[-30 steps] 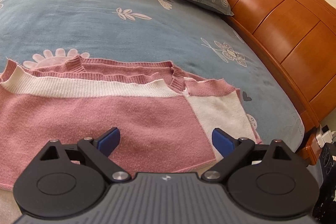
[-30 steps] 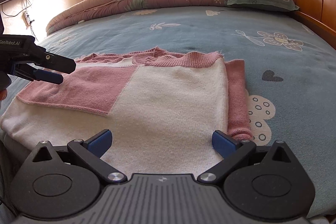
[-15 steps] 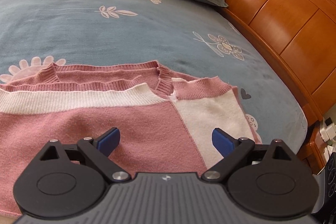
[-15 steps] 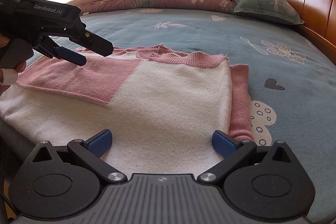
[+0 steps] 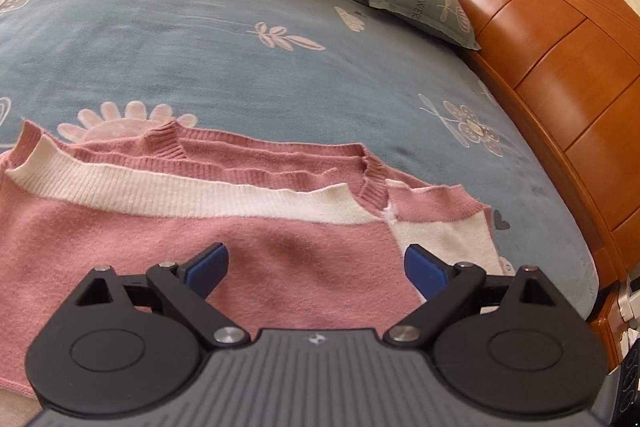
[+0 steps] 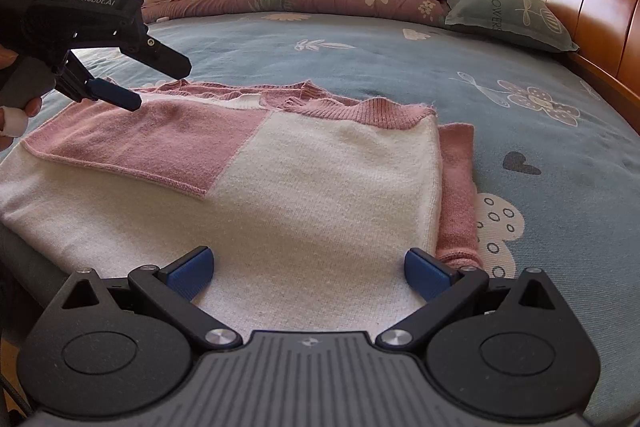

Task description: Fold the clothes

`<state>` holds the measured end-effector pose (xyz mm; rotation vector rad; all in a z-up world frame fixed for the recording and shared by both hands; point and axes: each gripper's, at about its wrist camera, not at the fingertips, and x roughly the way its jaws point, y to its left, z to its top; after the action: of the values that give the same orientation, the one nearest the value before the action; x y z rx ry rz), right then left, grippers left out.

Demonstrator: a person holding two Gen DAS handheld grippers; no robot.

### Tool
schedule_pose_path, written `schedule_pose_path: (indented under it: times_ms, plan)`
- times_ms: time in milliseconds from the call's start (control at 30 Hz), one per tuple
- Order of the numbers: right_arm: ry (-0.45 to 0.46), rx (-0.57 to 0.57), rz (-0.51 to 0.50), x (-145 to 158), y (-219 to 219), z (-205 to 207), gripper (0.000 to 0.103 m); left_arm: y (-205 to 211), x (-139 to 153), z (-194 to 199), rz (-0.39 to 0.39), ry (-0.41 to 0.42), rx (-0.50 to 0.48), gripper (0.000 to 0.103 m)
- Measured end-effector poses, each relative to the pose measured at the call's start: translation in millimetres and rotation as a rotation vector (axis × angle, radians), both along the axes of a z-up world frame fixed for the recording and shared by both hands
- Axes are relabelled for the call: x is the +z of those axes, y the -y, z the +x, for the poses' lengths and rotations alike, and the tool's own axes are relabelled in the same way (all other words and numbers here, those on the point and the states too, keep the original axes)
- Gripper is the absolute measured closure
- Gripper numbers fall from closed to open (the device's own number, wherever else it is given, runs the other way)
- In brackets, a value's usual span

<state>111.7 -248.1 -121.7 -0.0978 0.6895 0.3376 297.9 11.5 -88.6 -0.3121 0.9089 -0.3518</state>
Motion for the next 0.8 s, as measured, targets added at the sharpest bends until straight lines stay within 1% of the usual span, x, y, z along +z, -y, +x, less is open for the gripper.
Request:
schedule_pose_path:
  times_ms: [33,67,133,233,333,533,600,667,700,767,800]
  plan:
    - [-0.001,-0.001,-0.001,0,0,0,0.0,-8,-5,2,0.006,-0.016,0.032,0.009]
    - [-0.002,-0.001,-0.002,0,0,0,0.0,-15,-6,2,-0.005,-0.023,0.057,0.009]
    - [-0.004,-0.001,0.0,0,0,-1,0.0,-25,-2,1,-0.045,-0.015,0.086,0.009]
    - [-0.006,-0.003,-0.001,0,1,0,0.0,-29,3,0,-0.049,0.004,0.092,0.009]
    - [-0.007,-0.005,-0.006,0,-1,0,0.0,-29,0,6,-0.045,-0.007,0.071,0.008]
    - [-0.01,-0.002,-0.007,0,0,0,0.0,-31,1,25,-0.04,-0.031,0.087,0.009]
    - [-0.008,-0.002,-0.007,0,0,0,0.0,-28,6,23,-0.089,-0.022,0.064,0.009]
    - [-0.007,-0.005,-0.01,0,0,0,0.0,-18,9,17,-0.143,-0.021,0.008,0.008]
    - [-0.007,-0.007,-0.012,0,-1,0,0.0,-11,8,15,-0.159,-0.027,-0.026,0.008]
    - [-0.007,-0.009,-0.016,0,-2,0,0.0,5,3,14,-0.169,-0.043,-0.091,0.008]
    - [-0.007,-0.009,-0.017,0,-2,0,0.0,13,-1,15,-0.156,-0.049,-0.111,0.008]
